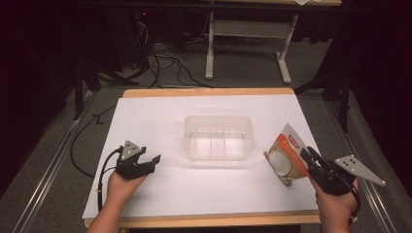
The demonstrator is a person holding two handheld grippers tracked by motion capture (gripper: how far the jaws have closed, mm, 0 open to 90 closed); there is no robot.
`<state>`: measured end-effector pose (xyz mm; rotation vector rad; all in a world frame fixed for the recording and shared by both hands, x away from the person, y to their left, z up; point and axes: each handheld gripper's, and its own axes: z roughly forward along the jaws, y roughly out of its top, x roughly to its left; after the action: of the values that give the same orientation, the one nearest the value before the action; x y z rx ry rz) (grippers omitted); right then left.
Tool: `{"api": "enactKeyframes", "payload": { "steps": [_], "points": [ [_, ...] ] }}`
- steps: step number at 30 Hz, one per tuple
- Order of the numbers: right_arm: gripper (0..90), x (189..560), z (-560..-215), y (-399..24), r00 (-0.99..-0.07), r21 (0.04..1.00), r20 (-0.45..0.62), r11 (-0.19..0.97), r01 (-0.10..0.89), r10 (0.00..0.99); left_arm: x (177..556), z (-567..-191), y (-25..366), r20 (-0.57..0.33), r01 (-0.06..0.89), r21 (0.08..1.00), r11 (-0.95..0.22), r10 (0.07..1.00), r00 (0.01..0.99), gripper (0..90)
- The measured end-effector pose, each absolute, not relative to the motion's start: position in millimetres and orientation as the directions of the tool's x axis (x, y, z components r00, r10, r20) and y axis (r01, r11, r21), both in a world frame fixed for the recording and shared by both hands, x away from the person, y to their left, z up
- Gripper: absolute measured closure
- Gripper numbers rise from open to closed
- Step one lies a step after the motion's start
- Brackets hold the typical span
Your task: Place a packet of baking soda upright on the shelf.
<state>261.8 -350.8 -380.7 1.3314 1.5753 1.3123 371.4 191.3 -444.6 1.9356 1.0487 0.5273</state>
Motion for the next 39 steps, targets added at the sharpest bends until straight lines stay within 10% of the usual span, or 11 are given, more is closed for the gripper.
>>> {"api": "enactKeyframes", "payload": {
  "steps": [32, 39],
  "points": [
    [52.1, 275, -424, -346, -0.245, 0.914, 0.162, -0.052, 0.403, 0.956, 368, -439, 189, -0.085, 0.461, 0.849, -0.259, 0.793, 0.603, 42.7],
    [67.9, 275, -422, -344, -0.233, 0.916, 0.155, -0.052, 0.397, 0.96, 369, -442, 179, -0.072, 0.466, 0.835, -0.292, 0.782, 0.619, 55.8]
  ]
}}
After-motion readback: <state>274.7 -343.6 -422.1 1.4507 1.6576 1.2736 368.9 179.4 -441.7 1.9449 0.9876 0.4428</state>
